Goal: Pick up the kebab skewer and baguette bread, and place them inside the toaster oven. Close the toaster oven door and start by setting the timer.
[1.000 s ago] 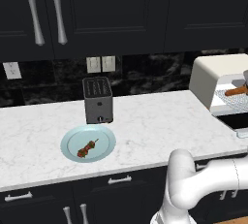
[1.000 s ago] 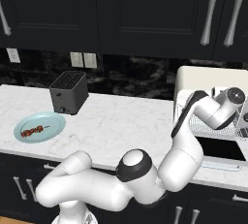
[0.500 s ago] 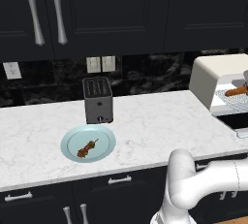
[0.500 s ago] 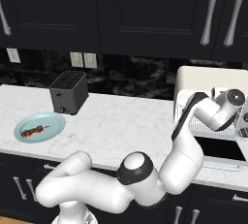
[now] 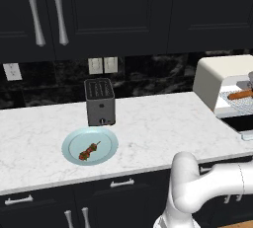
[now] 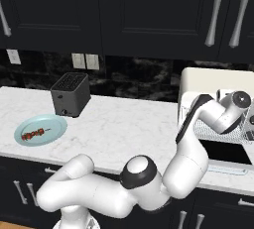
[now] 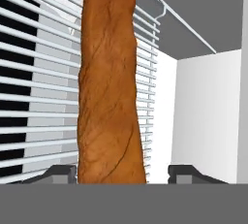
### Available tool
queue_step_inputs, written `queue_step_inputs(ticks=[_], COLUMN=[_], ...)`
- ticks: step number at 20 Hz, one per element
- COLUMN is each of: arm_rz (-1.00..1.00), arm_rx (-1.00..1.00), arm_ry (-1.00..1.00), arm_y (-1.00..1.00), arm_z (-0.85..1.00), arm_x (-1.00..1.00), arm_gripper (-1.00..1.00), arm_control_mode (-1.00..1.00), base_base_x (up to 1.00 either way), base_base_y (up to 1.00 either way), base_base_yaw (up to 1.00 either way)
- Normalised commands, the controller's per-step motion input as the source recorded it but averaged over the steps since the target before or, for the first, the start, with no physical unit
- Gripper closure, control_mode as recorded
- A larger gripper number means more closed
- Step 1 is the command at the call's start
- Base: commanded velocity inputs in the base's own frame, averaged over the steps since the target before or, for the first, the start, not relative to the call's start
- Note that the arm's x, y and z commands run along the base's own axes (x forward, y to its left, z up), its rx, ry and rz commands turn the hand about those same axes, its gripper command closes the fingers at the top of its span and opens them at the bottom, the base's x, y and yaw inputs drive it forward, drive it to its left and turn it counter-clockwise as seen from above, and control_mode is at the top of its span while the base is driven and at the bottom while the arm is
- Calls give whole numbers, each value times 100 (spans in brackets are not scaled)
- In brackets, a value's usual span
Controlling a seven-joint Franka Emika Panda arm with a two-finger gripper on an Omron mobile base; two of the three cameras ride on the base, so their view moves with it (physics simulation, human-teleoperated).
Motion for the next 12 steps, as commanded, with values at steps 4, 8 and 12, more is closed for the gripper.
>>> queue_step_inputs(ticks=[4,8,12], arm_rz=[0,-1,-13], arm_rx=[0,0,0], arm_ry=[0,0,3], arm_y=[0,-2,1], arm_z=[0,18,44], arm_x=[0,-24,-74], arm_gripper=[-100,-100,-100], arm_control_mode=[-100,-100,-100], base_base_x=[0,0,0], base_base_y=[0,0,0], base_base_yaw=[0,0,0])
